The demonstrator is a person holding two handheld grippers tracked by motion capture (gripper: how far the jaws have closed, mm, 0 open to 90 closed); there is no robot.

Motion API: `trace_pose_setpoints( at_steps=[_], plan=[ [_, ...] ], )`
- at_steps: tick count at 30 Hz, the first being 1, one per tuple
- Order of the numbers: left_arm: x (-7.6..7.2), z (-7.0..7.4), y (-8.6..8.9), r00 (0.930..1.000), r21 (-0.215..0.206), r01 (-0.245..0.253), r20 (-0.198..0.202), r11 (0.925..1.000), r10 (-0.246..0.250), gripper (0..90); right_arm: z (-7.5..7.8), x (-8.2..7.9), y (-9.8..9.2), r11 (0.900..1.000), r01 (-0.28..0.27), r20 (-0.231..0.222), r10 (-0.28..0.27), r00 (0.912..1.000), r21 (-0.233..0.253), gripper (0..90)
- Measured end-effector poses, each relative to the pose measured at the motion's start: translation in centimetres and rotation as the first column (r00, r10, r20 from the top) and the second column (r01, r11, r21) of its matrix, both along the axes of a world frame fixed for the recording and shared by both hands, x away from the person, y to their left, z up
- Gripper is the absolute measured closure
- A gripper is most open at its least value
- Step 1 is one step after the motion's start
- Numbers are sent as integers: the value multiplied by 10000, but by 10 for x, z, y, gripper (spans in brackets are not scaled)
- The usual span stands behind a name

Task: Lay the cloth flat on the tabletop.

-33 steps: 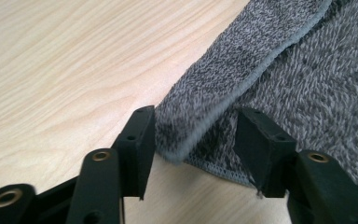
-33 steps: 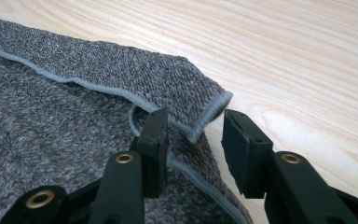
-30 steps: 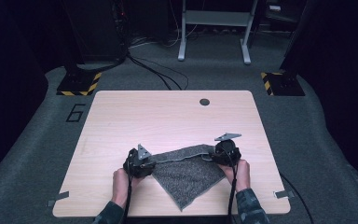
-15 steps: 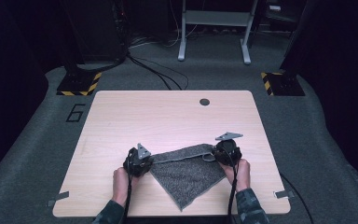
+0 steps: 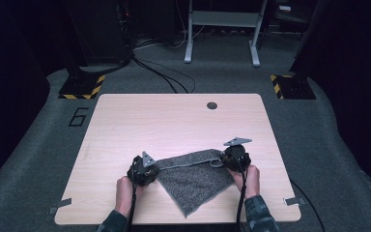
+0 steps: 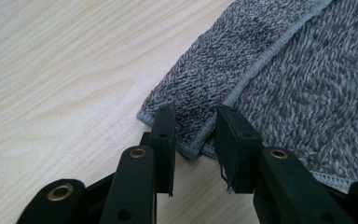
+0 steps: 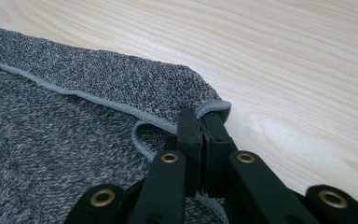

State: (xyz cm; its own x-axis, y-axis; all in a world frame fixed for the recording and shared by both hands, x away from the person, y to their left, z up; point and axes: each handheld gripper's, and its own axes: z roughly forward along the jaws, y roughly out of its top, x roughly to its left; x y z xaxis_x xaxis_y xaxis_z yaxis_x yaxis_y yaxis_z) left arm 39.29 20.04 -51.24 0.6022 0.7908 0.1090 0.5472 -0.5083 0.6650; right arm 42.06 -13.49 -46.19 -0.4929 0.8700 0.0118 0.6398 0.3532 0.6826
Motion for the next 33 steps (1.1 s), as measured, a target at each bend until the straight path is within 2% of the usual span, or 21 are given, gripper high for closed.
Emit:
trace_pose_setpoints(
  at_steps=[1,2,3,4,5,8,10,12,13,14,17,20,24,26,28,31,33],
  plan=[
    [0,0,1,10000,-4,6,68,10000,-6,685,0,0,0,10000,12,12,-12,10000,31,880],
    [0,1,2,10000,-88,-1,-47,10000,0,682,1,-1,-1,10000,35,23,-35,10000,31,880],
    [0,0,2,10000,-183,-62,2,9998,62,634,1,-1,-1,9999,91,85,-91,9999,79,880],
    [0,1,3,9999,-206,-111,-35,9997,110,545,2,-2,-2,10000,24,72,-25,10000,58,880],
    [-2,1,4,10000,-238,-57,-46,9997,56,505,2,-2,-2,9999,93,48,-94,9999,124,880],
    [-5,2,6,10000,-255,4,-64,9997,-6,457,3,-2,-2,9999,69,84,-70,9999,134,879],
    [-4,-1,7,9999,-423,94,-131,9991,-100,515,3,-2,-1,10000,17,34,-17,10000,78,879],
    [-3,-2,7,9998,-521,179,-39,9985,-181,635,2,-2,-1,10000,-38,37,37,10000,86,879],
    [-3,-2,7,9997,-593,227,-95,9980,-233,666,2,-2,-1,9999,-55,42,54,10000,88,878],
    [-2,-2,7,9993,-502,359,-96,9981,-364,705,1,-3,-1,9999,-39,27,39,10000,102,878],
    [-1,-1,8,9989,-631,394,-242,9972,-410,726,-1,-4,-2,9999,-59,-11,59,10000,96,879],
    [1,-1,11,9987,-1014,279,-398,9945,-321,773,0,-5,-4,10000,-29,-22,30,10000,77,879],
    [1,3,12,9995,-1047,247,-160,9942,-265,897,1,-5,-6,9999,-51,6,51,10000,164,879],
    [1,8,13,9994,-1008,309,-100,9944,-321,898,2,-7,-5,9998,-95,22,94,10000,177,879],
    [1,12,12,9996,-948,278,126,9951,-267,898,3,-8,-5,9998,-148,130,146,9998,148,880],
    [1,14,13,9996,-885,293,65,9956,-288,899,6,-11,-6,9997,-82,201,77,9998,243,880],
    [1,15,14,9996,-891,211,178,9958,-196,899,8,-12,-8,9994,-24,239,16,9997,339,880]
  ],
)
